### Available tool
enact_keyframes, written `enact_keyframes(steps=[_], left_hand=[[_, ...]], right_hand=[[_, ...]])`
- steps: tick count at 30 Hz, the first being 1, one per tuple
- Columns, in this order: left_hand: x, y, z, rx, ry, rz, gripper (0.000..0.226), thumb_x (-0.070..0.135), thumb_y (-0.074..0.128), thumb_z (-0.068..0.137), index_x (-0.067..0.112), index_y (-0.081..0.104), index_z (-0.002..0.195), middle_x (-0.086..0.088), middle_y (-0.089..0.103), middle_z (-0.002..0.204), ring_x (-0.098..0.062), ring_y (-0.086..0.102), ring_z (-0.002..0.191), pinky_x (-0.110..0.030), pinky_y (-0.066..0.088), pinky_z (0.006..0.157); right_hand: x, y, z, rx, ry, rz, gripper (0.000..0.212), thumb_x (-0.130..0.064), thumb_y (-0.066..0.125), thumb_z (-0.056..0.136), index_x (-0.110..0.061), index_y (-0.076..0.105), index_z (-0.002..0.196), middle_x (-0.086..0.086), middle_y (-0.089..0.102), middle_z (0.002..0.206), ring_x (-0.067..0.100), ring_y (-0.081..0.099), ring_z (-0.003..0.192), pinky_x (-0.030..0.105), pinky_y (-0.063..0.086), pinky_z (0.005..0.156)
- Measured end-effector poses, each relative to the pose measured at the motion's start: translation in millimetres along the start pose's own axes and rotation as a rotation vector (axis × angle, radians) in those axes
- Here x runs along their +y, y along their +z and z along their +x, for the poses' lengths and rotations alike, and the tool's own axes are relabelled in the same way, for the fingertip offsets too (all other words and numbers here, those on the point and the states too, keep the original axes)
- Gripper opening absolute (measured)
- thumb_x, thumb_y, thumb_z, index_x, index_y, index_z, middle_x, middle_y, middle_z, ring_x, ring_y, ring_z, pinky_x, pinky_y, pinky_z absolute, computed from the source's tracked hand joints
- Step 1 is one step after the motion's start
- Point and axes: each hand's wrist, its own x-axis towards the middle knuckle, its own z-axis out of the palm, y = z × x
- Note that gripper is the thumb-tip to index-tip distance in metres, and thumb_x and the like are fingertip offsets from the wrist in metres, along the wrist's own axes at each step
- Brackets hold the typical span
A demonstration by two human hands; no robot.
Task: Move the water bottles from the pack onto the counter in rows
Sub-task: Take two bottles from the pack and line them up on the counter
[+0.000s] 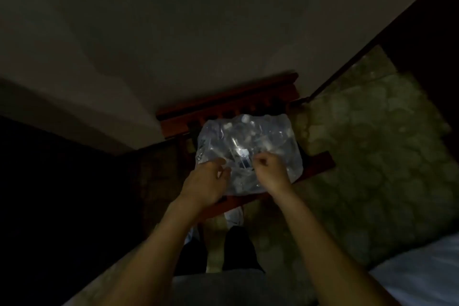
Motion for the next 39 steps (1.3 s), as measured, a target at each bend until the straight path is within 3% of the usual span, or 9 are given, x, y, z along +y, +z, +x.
enact_keyframes(steps=[6,12,17,21,24,27,33,37,39], left_hand=[[6.8,23.7,16.3,-0.012,-0.142,-0.029,0.042,0.038,0.046,0.100,0.019,0.054,0.137,-0.008,0.061,0.135,-0.025,0.058,0.122,-0.042,0.049,0.102],[23.9,42.4,54.0,0.011,-0.160,-0.090,0.042,0.029,0.047,0.102,0.017,0.051,0.142,-0.007,0.055,0.143,-0.022,0.058,0.121,-0.032,0.046,0.102],[26.8,55.3,78.7,0.007,-0.170,-0.066,0.037,0.027,0.043,0.103,0.019,0.056,0.137,-0.011,0.061,0.135,-0.025,0.060,0.116,-0.020,0.038,0.084],[28.5,64.8,90.3,-0.042,-0.184,-0.081,0.031,0.027,0.043,0.102,0.014,0.062,0.122,-0.013,0.068,0.116,-0.029,0.064,0.104,-0.028,0.042,0.077],[25.8,68.6,94.0,-0.077,-0.185,-0.085,0.029,0.031,0.046,0.100,0.016,0.063,0.119,-0.013,0.069,0.112,-0.030,0.065,0.100,-0.031,0.046,0.077],[18.1,69.8,95.3,-0.058,-0.180,-0.112,0.031,0.029,0.044,0.101,0.020,0.063,0.124,-0.008,0.069,0.119,-0.025,0.065,0.104,-0.035,0.052,0.088],[7.4,71.9,85.8,-0.013,-0.143,-0.068,0.039,0.030,0.044,0.102,0.017,0.053,0.138,-0.011,0.063,0.130,-0.025,0.063,0.111,-0.036,0.052,0.093],[5.6,73.7,88.0,-0.006,-0.158,-0.064,0.041,0.036,0.044,0.102,0.015,0.054,0.135,-0.011,0.061,0.132,-0.026,0.061,0.116,-0.039,0.051,0.098],[7.0,74.1,89.9,0.001,-0.163,-0.076,0.041,0.039,0.042,0.102,0.015,0.057,0.132,-0.011,0.063,0.129,-0.025,0.062,0.112,-0.035,0.052,0.093]], right_hand=[[18.0,9.8,52.0,-0.191,0.087,-0.085,0.026,-0.015,0.047,0.095,-0.018,0.055,0.071,-0.002,0.049,0.064,0.010,0.045,0.057,0.024,0.035,0.054],[33.1,9.5,87.9,-0.228,0.066,-0.233,0.036,-0.010,0.048,0.093,-0.021,0.046,0.059,-0.004,0.045,0.058,0.008,0.043,0.053,0.021,0.028,0.047],[42.2,18.5,108.5,-0.263,0.093,-0.281,0.022,-0.012,0.045,0.098,-0.010,0.058,0.080,-0.002,0.049,0.066,0.006,0.045,0.056,0.020,0.030,0.048],[39.0,31.7,118.4,-0.182,0.388,0.127,0.029,-0.014,0.044,0.097,-0.004,0.056,0.121,0.011,0.065,0.093,0.011,0.052,0.061,0.021,0.039,0.047],[41.9,36.8,122.3,-0.189,0.650,0.515,0.021,-0.017,0.045,0.097,-0.006,0.062,0.105,0.011,0.064,0.089,0.017,0.059,0.066,0.022,0.047,0.047],[45.5,41.8,136.5,-0.173,0.706,0.638,0.020,-0.022,0.048,0.097,-0.007,0.061,0.099,0.011,0.062,0.082,0.021,0.059,0.064,0.023,0.050,0.045],[42.5,58.8,158.2,-0.121,0.778,0.726,0.028,-0.031,0.050,0.094,-0.009,0.065,0.100,0.013,0.065,0.090,0.026,0.063,0.074,0.032,0.052,0.060],[44.6,63.8,164.1,-0.073,0.786,0.729,0.046,-0.042,0.059,0.091,-0.007,0.062,0.120,0.014,0.066,0.113,0.029,0.064,0.102,0.042,0.051,0.095],[44.6,64.7,166.5,-0.057,0.783,0.715,0.050,-0.047,0.062,0.088,-0.006,0.064,0.117,0.013,0.066,0.117,0.029,0.064,0.107,0.043,0.049,0.100]])
